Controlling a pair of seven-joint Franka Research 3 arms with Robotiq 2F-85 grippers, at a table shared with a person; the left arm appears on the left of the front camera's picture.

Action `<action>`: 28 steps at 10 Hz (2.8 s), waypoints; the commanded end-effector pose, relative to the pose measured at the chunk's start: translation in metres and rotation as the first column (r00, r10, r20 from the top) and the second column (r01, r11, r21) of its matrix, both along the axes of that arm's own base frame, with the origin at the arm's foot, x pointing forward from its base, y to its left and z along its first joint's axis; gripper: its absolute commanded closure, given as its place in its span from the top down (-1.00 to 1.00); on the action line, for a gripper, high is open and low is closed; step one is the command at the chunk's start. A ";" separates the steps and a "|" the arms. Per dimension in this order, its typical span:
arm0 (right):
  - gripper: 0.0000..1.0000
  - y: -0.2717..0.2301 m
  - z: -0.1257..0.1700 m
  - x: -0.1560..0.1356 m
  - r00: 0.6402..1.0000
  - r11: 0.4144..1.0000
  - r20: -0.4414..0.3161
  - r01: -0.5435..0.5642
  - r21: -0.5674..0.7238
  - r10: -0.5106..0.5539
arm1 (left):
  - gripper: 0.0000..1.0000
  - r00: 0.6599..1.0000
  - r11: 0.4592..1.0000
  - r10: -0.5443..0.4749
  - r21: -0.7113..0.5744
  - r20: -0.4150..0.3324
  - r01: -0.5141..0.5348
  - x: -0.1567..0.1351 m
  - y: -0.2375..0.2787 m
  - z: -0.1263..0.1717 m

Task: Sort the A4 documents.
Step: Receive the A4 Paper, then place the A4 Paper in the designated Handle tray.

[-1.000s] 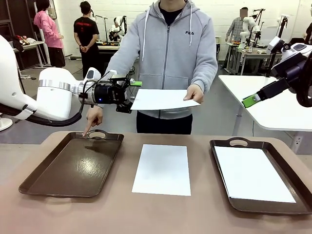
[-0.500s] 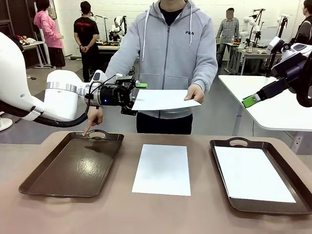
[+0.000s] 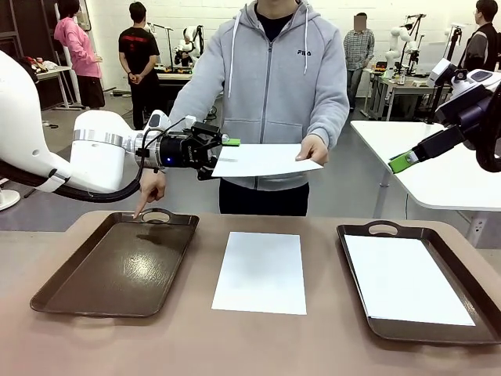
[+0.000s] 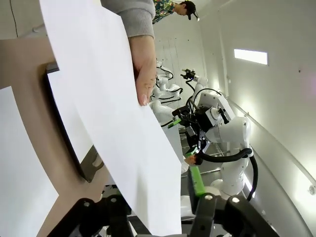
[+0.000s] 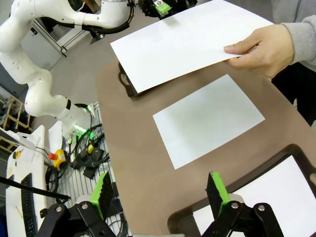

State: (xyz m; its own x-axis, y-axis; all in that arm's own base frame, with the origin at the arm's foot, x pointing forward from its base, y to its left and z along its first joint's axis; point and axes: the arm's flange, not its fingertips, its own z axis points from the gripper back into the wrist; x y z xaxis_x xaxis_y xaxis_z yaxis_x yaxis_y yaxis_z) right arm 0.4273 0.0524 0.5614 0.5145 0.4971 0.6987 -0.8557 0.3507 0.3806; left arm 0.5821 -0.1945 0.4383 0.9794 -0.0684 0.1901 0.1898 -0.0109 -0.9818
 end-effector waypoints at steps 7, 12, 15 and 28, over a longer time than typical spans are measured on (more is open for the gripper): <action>0.97 0.001 0.000 0.001 1.000 1.000 0.005 -0.008 0.008 0.008 | -1.00 0.999 1.000 -0.009 0.024 0.047 0.008 0.001 0.001 0.004; 0.97 0.001 0.000 0.001 1.000 1.000 0.005 -0.008 0.008 0.008 | -1.00 0.996 0.997 -0.073 0.040 0.053 0.071 -0.005 -0.003 0.006; 0.97 0.001 0.000 0.001 1.000 1.000 0.005 -0.008 0.008 0.008 | -1.00 1.000 1.000 -0.008 0.004 0.025 0.008 -0.001 -0.001 0.001; 0.97 0.001 0.000 0.001 1.000 1.000 0.005 -0.008 0.008 0.008 | -0.98 0.997 0.997 -0.031 0.065 0.064 0.027 -0.010 0.005 0.005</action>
State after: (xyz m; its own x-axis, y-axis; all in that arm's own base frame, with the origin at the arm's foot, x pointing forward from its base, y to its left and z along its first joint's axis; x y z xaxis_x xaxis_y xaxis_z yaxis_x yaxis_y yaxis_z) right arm 0.4273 0.0524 0.5614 0.5145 0.4971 0.6987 -0.8557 0.3507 0.3806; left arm 0.5788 -0.1937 0.4394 0.9706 -0.0998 0.2188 0.2207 0.0077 -0.9753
